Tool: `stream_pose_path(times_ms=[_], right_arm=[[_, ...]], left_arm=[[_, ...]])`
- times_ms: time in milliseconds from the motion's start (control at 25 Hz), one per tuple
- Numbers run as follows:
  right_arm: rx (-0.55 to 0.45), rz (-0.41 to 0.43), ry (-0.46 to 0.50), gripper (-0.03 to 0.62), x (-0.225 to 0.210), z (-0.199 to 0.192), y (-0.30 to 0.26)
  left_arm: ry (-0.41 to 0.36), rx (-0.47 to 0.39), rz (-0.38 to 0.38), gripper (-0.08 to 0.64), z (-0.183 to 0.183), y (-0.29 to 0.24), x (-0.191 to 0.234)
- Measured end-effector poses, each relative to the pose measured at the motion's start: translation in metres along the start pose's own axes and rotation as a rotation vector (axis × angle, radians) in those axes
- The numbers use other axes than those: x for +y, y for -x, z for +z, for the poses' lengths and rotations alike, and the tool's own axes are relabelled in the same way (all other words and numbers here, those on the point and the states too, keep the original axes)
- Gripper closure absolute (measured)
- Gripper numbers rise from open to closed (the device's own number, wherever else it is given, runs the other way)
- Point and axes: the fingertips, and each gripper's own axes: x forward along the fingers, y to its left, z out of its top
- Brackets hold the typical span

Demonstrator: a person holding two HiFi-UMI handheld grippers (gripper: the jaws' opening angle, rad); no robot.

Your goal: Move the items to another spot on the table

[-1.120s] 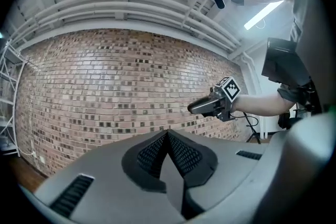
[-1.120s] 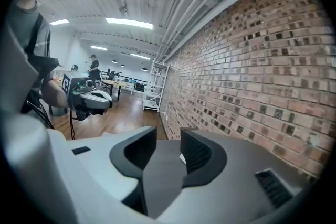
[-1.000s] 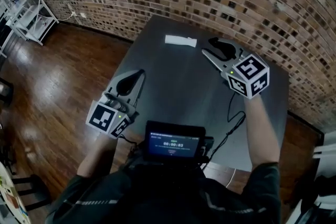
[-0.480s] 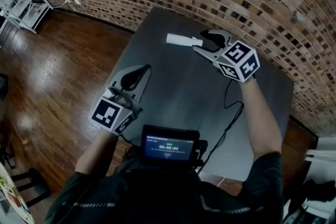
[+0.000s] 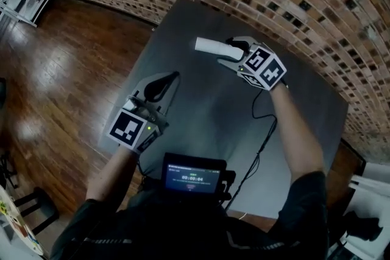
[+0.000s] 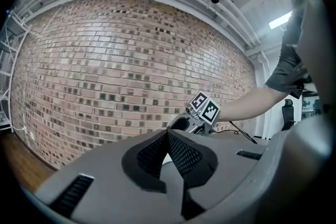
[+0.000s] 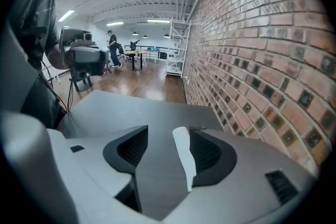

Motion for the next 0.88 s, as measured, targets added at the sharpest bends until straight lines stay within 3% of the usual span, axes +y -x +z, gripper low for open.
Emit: stream_pose_path(times_ms=[280,520,880], right_arm=[[0.089,0.058,-0.01,0.298,-0.027,-0.047,-0.066],[0.146,0.035,0.038,0.298,-0.046,-0.07,-0.104],[0.216,0.046,0.095,0.281,-0.048,-0.098,-0.14]], left_arm=[[0.055,0.046,-0.007,0.557,-0.039,-0.035,0.024],[0.108,0.138,0.005,0.557,-0.076,-0.05,0.041],[0.101,0.118,0.003,0.557,-0.091,-0.06,0.053]])
